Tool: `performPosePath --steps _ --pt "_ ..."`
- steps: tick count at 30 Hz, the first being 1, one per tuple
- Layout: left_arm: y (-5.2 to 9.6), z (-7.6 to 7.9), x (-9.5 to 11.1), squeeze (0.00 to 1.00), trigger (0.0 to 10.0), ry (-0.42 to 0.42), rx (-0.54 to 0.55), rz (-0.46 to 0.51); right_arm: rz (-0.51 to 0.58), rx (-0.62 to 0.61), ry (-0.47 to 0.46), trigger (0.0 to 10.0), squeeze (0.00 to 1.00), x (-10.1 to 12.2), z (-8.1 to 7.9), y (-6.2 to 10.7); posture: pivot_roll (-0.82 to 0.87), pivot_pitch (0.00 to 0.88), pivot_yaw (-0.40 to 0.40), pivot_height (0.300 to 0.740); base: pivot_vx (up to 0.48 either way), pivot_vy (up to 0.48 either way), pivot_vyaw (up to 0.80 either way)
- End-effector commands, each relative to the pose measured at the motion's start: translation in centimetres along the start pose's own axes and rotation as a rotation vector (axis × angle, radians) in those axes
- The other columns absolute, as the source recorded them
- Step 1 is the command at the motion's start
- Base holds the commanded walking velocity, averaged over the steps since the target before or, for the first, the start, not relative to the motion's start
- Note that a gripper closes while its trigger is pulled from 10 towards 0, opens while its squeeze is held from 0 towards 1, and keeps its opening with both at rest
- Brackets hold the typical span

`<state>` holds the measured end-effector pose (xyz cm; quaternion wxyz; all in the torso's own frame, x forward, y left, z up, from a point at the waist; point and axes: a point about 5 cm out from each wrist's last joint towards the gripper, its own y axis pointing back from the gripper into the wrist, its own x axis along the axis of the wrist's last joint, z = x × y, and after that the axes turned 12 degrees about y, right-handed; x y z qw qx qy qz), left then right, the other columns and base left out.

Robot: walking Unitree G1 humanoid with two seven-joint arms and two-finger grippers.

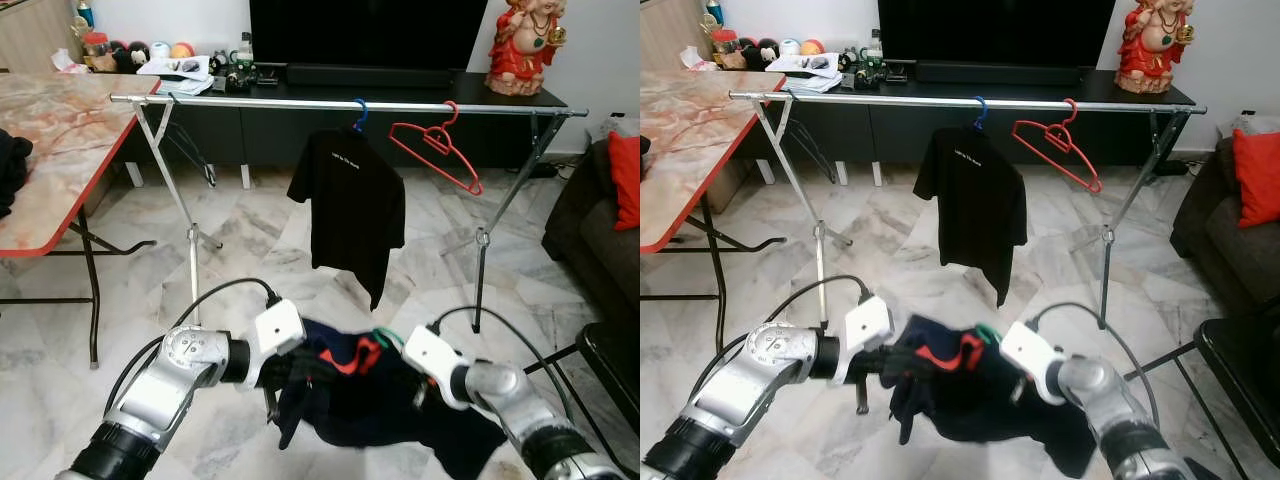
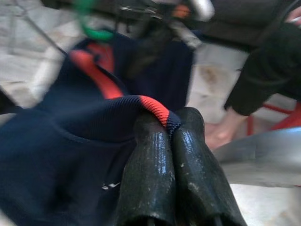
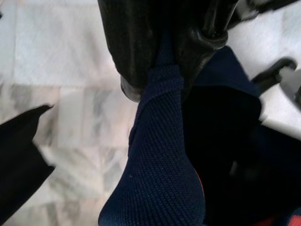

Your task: Hang hanger

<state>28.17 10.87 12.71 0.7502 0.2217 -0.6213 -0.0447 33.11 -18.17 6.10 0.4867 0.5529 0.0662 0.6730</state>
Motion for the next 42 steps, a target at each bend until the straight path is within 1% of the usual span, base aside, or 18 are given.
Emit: performPosePath --steps 1,2,9,12,13,15,16,17,18,19,20,21,22,30,31,33,34,42 --pt "-0.4 1.0 0.6 0.85 10.0 -0.021 -0.074 0.008 0.032 -0.031 -0.017 0.0 0.00 0.5 0.6 0.1 -0.01 0.072 -0.046 0.740 0.000 0.000 0.00" --pt "-0.5 1.2 0.7 1.00 10.0 -0.017 -0.079 0.009 0.031 -0.044 -0.020 0.0 0.00 0.7 0.8 0.0 -0.01 0.072 -0.046 0.740 0.000 0.000 0.00" --pt "-0.6 2.0 1.0 1.00 10.0 -0.018 -0.111 0.000 0.062 -0.095 -0.025 0.0 0.00 1.6 1.1 -0.5 0.00 0.077 -0.051 0.740 0.000 0.000 0.00" --pt "-0.5 2.0 1.1 1.00 10.0 -0.028 -0.102 -0.002 0.086 -0.076 -0.010 0.0 0.00 2.1 1.0 -0.7 0.00 0.078 -0.052 0.740 0.000 0.000 0.00" --pt "-0.2 1.2 1.1 1.00 10.0 -0.026 -0.035 -0.002 0.110 0.015 0.036 0.0 0.00 2.2 0.4 -0.6 0.00 0.079 -0.054 0.740 0.000 0.000 0.00" --pt "-0.2 1.2 1.1 1.00 10.0 -0.026 -0.035 -0.002 0.110 0.015 0.036 0.0 0.00 2.2 0.4 -0.6 0.00 0.079 -0.054 0.740 0.000 0.000 0.00" --pt "0.0 0.9 1.0 1.00 10.0 -0.030 -0.011 -0.011 0.127 0.064 0.076 0.0 0.00 2.2 0.1 -0.5 0.00 0.078 -0.056 0.740 0.000 0.000 0.00" --pt "0.0 0.9 1.0 1.00 10.0 -0.030 -0.011 -0.011 0.127 0.064 0.076 0.0 0.00 2.2 0.1 -0.5 0.00 0.078 -0.056 0.740 0.000 0.000 0.00" --pt "0.7 0.5 0.3 1.00 10.0 -0.043 0.010 -0.067 0.140 0.204 0.149 0.0 0.00 1.8 -0.5 0.2 0.00 0.078 -0.060 0.740 0.000 0.000 0.00" --pt "0.7 0.5 0.3 1.00 10.0 -0.043 0.010 -0.067 0.140 0.204 0.149 0.0 0.00 1.8 -0.5 0.2 0.00 0.078 -0.060 0.740 0.000 0.000 0.00" --pt "0.9 0.3 -0.1 1.00 10.0 -0.047 0.017 -0.095 0.133 0.272 0.177 0.0 0.00 1.4 -0.8 0.5 0.00 0.077 -0.062 0.740 0.000 0.000 0.00" --pt "1.1 0.0 -1.0 1.00 10.0 -0.048 0.036 -0.142 0.077 0.401 0.231 0.0 0.00 0.0 -1.3 1.4 0.00 0.076 -0.066 0.740 0.000 0.000 0.00" --pt "1.1 -0.2 -1.6 1.00 10.0 -0.051 0.047 -0.174 0.038 0.457 0.249 0.0 0.00 -0.8 -1.5 2.0 0.00 0.074 -0.071 0.740 0.000 0.000 0.00" --pt "0.2 0.1 -2.0 1.00 10.0 -0.063 0.027 -0.190 0.061 0.488 0.241 0.0 0.00 -0.7 -0.8 2.8 -0.01 0.076 -0.078 0.740 0.000 0.000 0.00" --pt "0.1 0.1 -2.0 0.61 10.0 -0.062 0.026 -0.194 0.074 0.473 0.247 0.0 0.00 -0.4 -0.6 2.7 -0.01 0.075 -0.079 0.740 0.000 0.000 0.00" --pt "-0.1 0.1 -2.1 0.61 10.0 -0.062 0.025 -0.196 0.084 0.465 0.252 0.0 0.00 -0.2 -0.5 2.7 -0.01 0.075 -0.080 0.740 0.000 0.000 0.00" --pt "-0.2 0.0 -2.0 0.00 10.0 -0.068 0.027 -0.195 0.098 0.457 0.252 0.0 0.00 0.0 -0.4 2.6 -0.01 0.075 -0.080 0.740 0.000 0.000 0.00" --pt "-2.2 0.0 -0.3 0.00 10.0 -0.110 0.046 -0.118 0.166 0.535 0.258 0.0 0.00 0.9 -1.1 2.5 -0.01 0.073 -0.080 0.740 0.000 0.000 0.00"
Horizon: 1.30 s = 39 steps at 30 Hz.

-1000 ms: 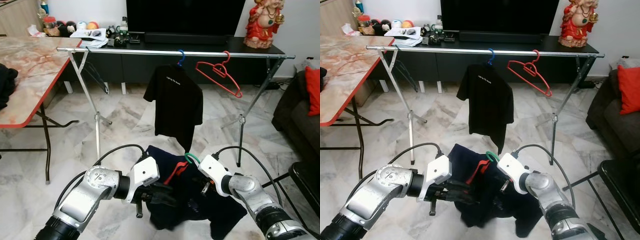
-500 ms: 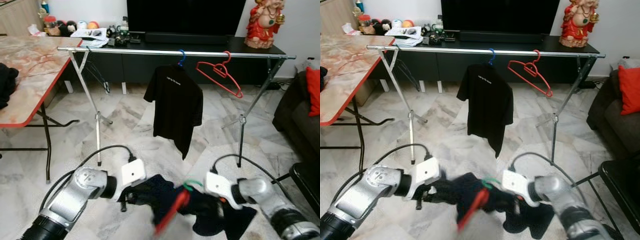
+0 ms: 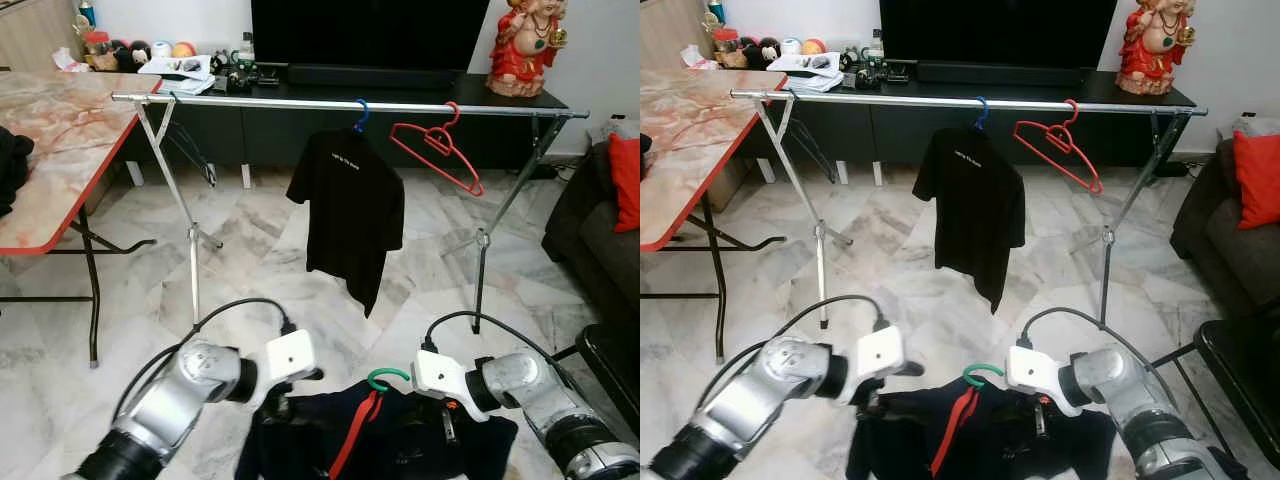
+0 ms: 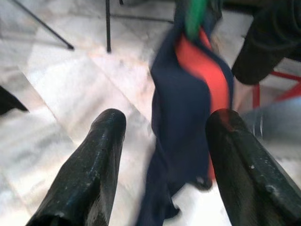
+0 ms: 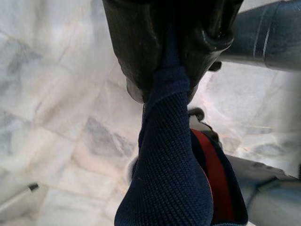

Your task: Hang hanger

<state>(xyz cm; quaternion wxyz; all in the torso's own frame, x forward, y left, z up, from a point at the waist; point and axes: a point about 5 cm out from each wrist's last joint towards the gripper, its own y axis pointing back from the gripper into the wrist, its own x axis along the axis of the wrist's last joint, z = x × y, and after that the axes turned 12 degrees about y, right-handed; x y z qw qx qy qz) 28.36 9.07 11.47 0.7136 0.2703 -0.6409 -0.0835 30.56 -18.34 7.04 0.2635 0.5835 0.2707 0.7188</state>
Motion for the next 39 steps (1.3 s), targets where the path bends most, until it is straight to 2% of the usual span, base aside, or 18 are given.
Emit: performPosePath --steps 1,29,31,32,34,39 --pt "0.0 -0.1 0.2 0.00 10.0 -0.022 0.005 -0.005 0.032 -0.022 0.027 0.0 0.00 0.6 0.4 0.5 -0.01 0.073 -0.080 0.740 0.000 0.000 0.00" --pt "0.0 -0.1 0.2 0.00 10.0 -0.022 0.005 -0.005 0.032 -0.022 0.027 0.0 0.00 0.6 0.4 0.5 -0.01 0.073 -0.080 0.740 0.000 0.000 0.00" --pt "-0.9 1.7 1.7 0.00 10.0 0.007 -0.146 0.068 0.088 -0.034 0.102 0.0 0.00 2.2 1.3 1.2 -0.02 0.055 -0.077 0.740 0.000 0.000 0.00" --pt "-0.9 1.7 1.7 0.00 10.0 0.007 -0.146 0.068 0.088 -0.034 0.102 0.0 0.00 2.2 1.3 1.2 -0.02 0.055 -0.077 0.740 0.000 0.000 0.00" --pt "-1.2 2.7 2.2 0.00 10.0 0.022 -0.234 0.098 0.105 -0.049 0.136 0.0 0.00 3.0 1.8 1.5 -0.02 0.057 -0.079 0.740 0.000 0.000 0.00" --pt "-1.2 3.0 2.3 0.00 10.0 0.027 -0.252 0.099 0.104 -0.060 0.140 0.0 0.00 3.1 1.9 1.5 -0.02 0.061 -0.080 0.740 0.000 0.000 0.00"
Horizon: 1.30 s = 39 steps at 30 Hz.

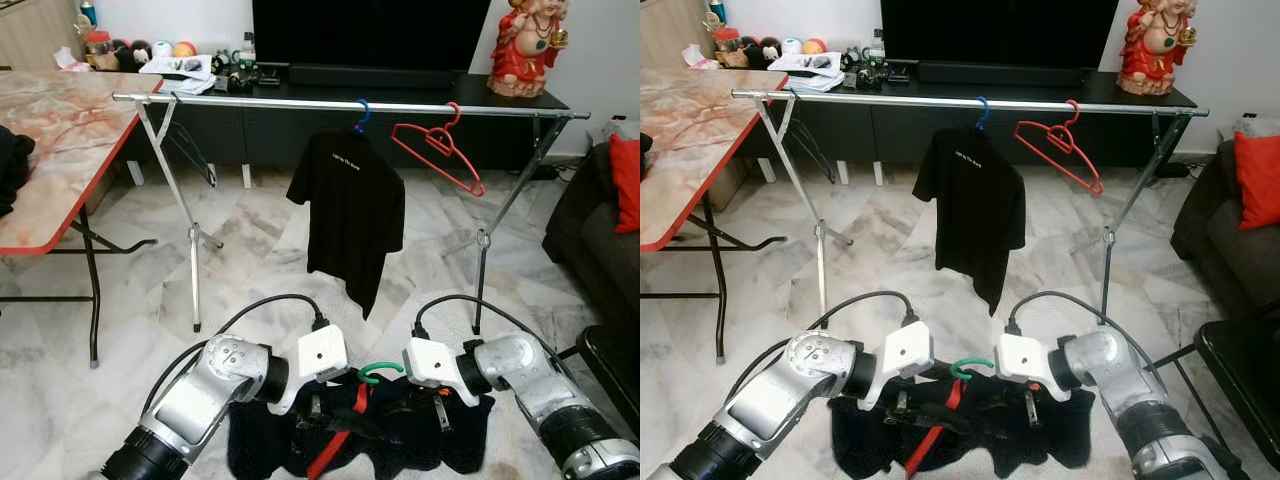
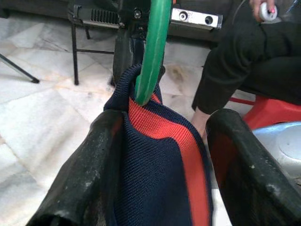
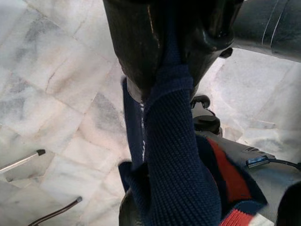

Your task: Hang hanger

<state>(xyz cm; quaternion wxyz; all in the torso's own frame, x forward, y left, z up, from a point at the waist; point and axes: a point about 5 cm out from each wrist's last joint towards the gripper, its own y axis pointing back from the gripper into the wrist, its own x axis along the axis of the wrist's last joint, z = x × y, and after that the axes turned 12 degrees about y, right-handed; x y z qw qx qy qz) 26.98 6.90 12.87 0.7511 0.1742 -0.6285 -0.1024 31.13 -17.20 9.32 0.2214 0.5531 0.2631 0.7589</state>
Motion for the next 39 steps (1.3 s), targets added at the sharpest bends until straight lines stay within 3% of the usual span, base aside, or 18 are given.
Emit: performPosePath --steps 1,5,11,20,21,22,23,39 --pt "-0.5 0.9 0.2 0.00 10.0 -0.013 -0.067 -0.002 0.028 -0.063 0.033 0.0 0.00 0.8 1.0 0.7 -0.02 0.061 -0.079 0.740 0.000 0.000 0.00" --pt "-0.7 0.7 0.5 0.00 10.0 -0.026 -0.038 0.004 0.048 -0.068 0.037 0.0 0.00 1.2 1.2 0.8 -0.02 0.063 -0.079 0.740 0.000 0.000 0.00" --pt "-0.7 -0.9 0.8 0.00 10.0 -0.035 0.114 0.015 0.054 -0.070 0.040 0.0 0.00 1.4 1.2 0.9 -0.02 0.066 -0.079 0.740 0.000 0.000 0.00" --pt "-0.6 -0.8 0.4 0.00 10.0 -0.020 0.099 -0.015 0.056 -0.079 0.038 0.0 0.00 1.5 1.3 1.2 -0.02 0.069 -0.078 0.740 0.000 0.000 0.00" --pt "-0.6 -0.6 0.0 0.00 4.3 -0.020 0.084 -0.048 0.060 -0.085 0.038 0.0 0.00 1.6 1.4 1.3 -0.02 0.069 -0.078 0.740 0.000 0.000 0.00" --pt "-0.6 -0.6 -0.2 0.00 4.3 -0.021 0.081 -0.059 0.063 -0.087 0.038 0.0 0.00 1.7 1.5 1.4 -0.02 0.070 -0.078 0.740 0.000 0.000 0.00" --pt "-0.6 -0.6 -0.3 0.00 0.0 -0.019 0.083 -0.063 0.065 -0.090 0.039 0.0 0.00 1.8 1.6 1.5 -0.02 0.070 -0.079 0.740 0.000 0.000 0.00" --pt "-0.6 -0.6 -0.3 0.00 0.0 -0.011 0.082 -0.059 0.074 -0.103 0.034 0.0 0.00 2.0 1.8 1.6 -0.02 0.072 -0.079 0.740 0.000 0.000 0.00"
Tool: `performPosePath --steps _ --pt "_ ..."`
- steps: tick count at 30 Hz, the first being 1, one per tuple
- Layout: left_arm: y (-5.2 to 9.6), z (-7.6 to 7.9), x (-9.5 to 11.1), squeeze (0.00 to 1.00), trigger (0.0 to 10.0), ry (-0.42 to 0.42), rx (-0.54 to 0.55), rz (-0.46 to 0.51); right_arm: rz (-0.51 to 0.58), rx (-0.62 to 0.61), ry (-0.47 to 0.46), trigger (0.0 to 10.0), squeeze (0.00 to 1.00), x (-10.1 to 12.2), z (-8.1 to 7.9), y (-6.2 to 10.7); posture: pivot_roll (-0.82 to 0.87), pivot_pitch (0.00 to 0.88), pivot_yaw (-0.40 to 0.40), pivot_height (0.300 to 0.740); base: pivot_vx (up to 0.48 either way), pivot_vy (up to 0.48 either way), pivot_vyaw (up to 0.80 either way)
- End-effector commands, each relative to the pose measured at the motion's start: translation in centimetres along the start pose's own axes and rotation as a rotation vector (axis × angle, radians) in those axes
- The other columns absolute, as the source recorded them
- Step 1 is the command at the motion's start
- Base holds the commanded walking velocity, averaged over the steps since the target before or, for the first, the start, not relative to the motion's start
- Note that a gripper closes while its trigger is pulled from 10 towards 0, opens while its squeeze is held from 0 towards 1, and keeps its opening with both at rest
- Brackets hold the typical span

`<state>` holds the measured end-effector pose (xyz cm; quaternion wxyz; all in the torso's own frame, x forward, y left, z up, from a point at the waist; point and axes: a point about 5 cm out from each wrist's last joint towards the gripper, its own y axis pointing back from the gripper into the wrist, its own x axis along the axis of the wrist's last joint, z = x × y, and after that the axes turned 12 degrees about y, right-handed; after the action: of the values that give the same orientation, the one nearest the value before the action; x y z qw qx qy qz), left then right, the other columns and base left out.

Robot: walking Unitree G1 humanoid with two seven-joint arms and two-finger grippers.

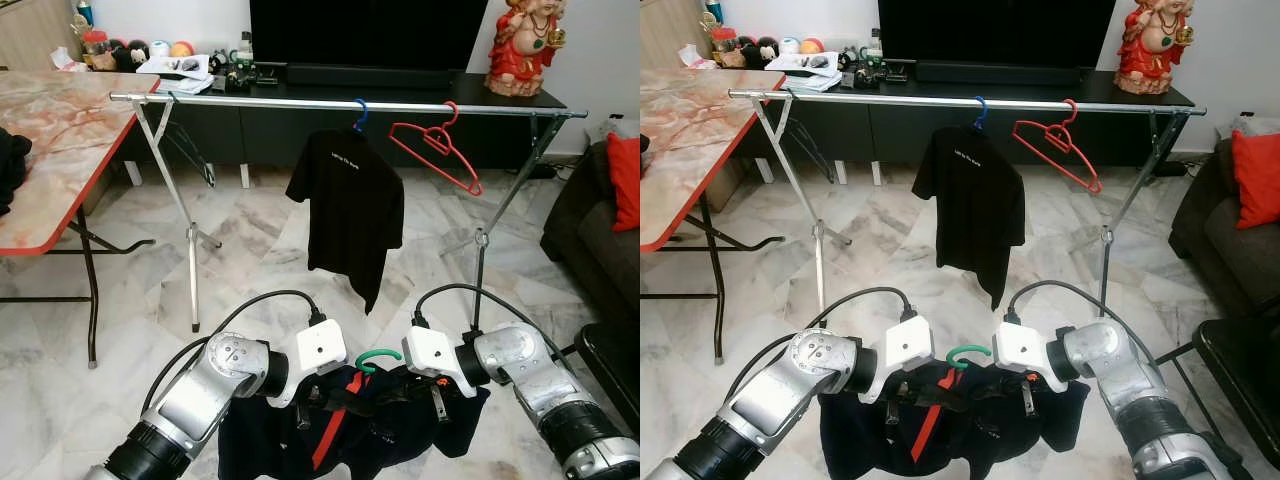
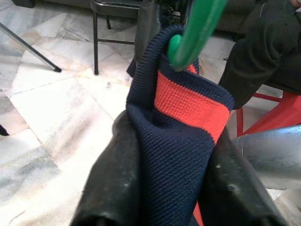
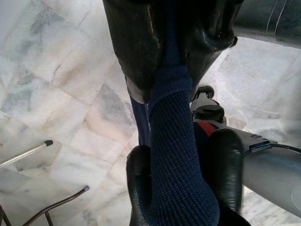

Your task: Hang hanger

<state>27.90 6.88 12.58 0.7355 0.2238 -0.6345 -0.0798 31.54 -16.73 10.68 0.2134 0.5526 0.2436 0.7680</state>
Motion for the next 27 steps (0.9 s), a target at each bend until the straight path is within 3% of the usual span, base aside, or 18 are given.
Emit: performPosePath --steps 1,24,25,27 --pt "-0.40 0.43 -0.21 0.00 0.0 -0.003 -0.028 -0.031 0.038 -0.079 0.029 0.0 0.00 0.91 1.06 1.12 -0.02 0.071 -0.079 0.740 0.000 0.000 0.00" --pt "-0.20 0.37 -0.41 0.00 0.0 -0.052 -0.013 -0.095 0.038 -0.099 0.023 0.0 0.00 1.07 1.39 1.10 -0.02 0.068 -0.077 0.740 0.000 0.000 0.00" --pt "-0.23 0.41 -0.42 0.00 0.0 -0.045 -0.018 -0.088 0.029 -0.108 0.029 10.0 0.00 1.03 1.45 1.08 -0.02 0.067 -0.077 0.740 0.000 0.000 0.00" --pt "-0.28 0.48 -0.42 0.00 0.0 -0.033 -0.026 -0.075 0.012 -0.130 0.054 10.0 0.00 0.99 1.56 1.07 -0.02 0.065 -0.077 0.740 0.000 0.000 0.00"
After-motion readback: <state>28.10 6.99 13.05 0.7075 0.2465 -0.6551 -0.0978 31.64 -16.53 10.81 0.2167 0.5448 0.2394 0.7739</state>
